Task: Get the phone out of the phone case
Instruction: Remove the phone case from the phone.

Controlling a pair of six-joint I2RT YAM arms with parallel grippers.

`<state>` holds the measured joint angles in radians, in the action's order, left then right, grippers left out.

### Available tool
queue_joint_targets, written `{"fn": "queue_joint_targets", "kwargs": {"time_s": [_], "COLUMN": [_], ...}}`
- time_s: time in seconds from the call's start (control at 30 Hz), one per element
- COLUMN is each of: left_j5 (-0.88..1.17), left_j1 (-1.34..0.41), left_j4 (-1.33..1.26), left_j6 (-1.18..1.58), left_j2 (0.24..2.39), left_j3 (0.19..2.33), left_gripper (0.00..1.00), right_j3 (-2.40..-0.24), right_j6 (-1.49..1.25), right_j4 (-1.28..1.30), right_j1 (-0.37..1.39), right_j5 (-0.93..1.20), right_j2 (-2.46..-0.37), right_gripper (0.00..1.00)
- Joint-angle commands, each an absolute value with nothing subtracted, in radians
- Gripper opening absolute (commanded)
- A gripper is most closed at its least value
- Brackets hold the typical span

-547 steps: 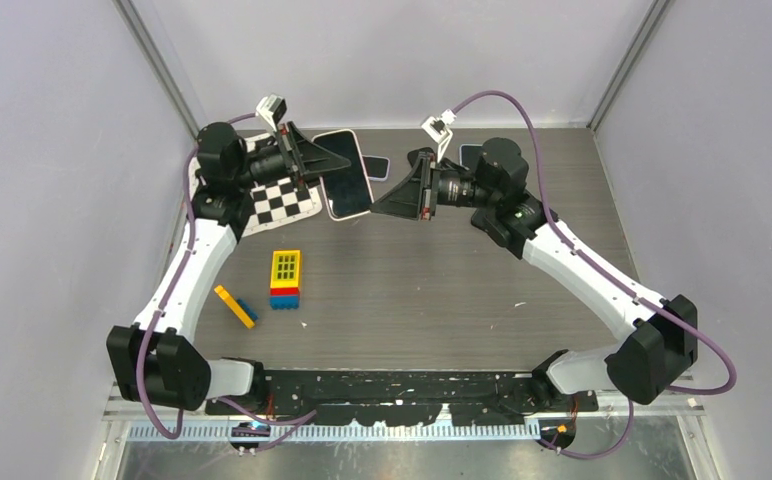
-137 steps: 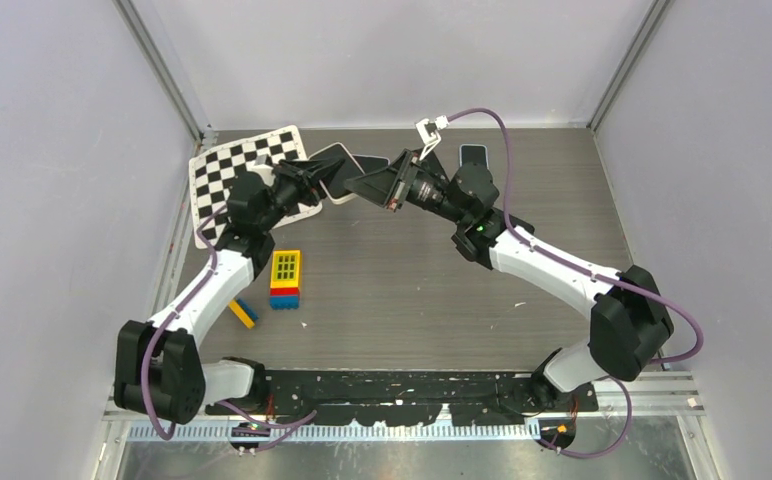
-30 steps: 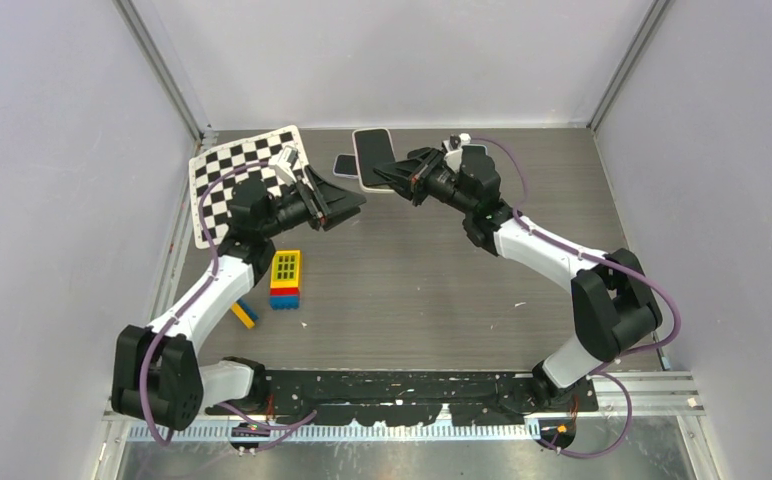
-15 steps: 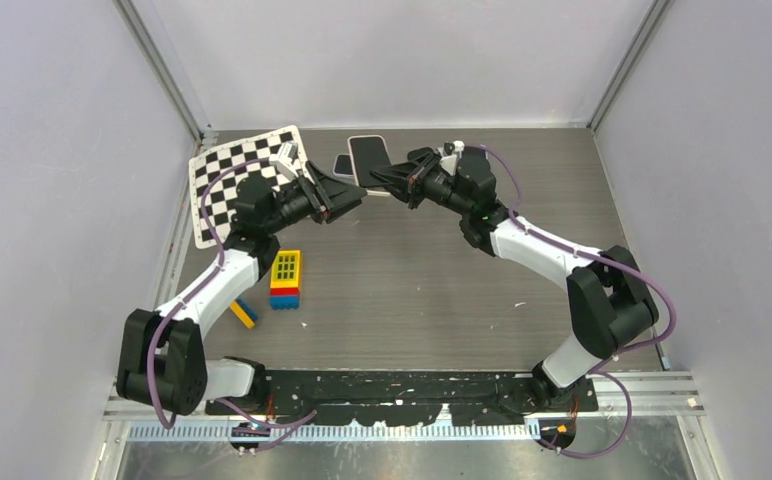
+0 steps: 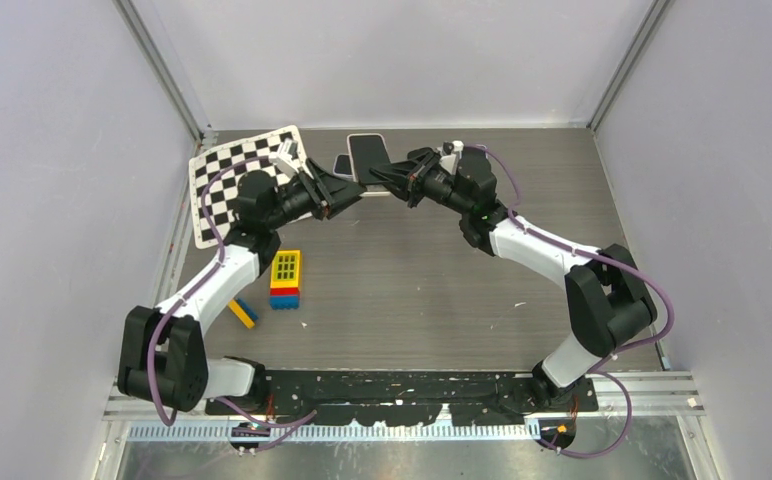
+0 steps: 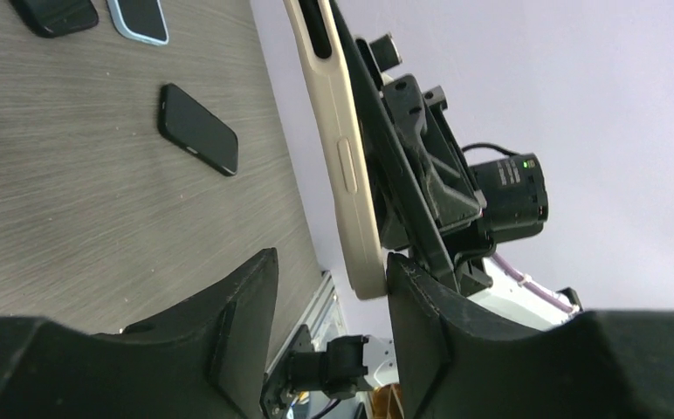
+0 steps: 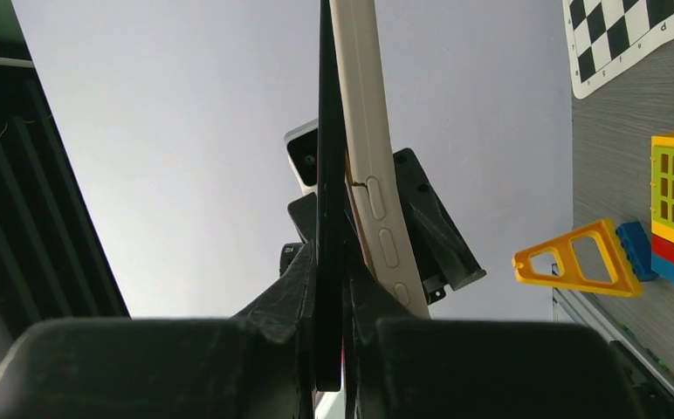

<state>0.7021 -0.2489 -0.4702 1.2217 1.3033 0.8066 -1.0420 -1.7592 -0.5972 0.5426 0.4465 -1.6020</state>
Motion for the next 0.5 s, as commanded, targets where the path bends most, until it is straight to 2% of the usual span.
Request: {"fn": "queue_joint_targets", "kwargs": {"time_s": [0.0, 0.03, 0.07, 0.13, 0.17, 0.3, 0.47], "left_j5": [0.611, 0.604, 0.601, 0.595, 0.591, 0.513, 0.408], "left_j1": [-0.244, -0.244, -0.243, -0.24, -0.237, -0.211, -0.184], "left_j4": [-0.371, -0.353, -0.332, -0.277, -0.243, -0.055, 0.144], "left_j6": [1.205, 1.2, 1.191, 1.158, 1.133, 0.99, 0.814], "left_j2": [1.323, 1.336, 1.346, 1.372, 1.381, 1.404, 1.441], "left_j3": [0.892, 0.905, 0.919, 0.945, 0.957, 1.002, 1.07], "left_gripper": [0.49, 0.45, 0.37, 0.11, 0.01, 0.0, 0.0], "right_j3": [-1.112, -1.112, -1.111, -1.112, -1.111, -1.105, -1.111], "right_j6": [-1.725, -1.716, -1.714, -1.71, -1.71, -1.708, -1.622], "right_j4": [-0.686, -0.682, -0.684, -0.691, -0.696, -0.711, -0.708], "right_j1": [0.554, 0.554, 0.554, 0.551, 0.548, 0.541, 0.503], "right_j5": [0.514, 0.518, 0.528, 0.541, 0.545, 0.588, 0.757], "right_j2": [-1.575, -1.576, -1.58, -1.585, -1.587, -1.585, -1.614], "right_gripper": [0.01, 0.01, 0.01, 0.01, 0.01, 0.01, 0.01]}}
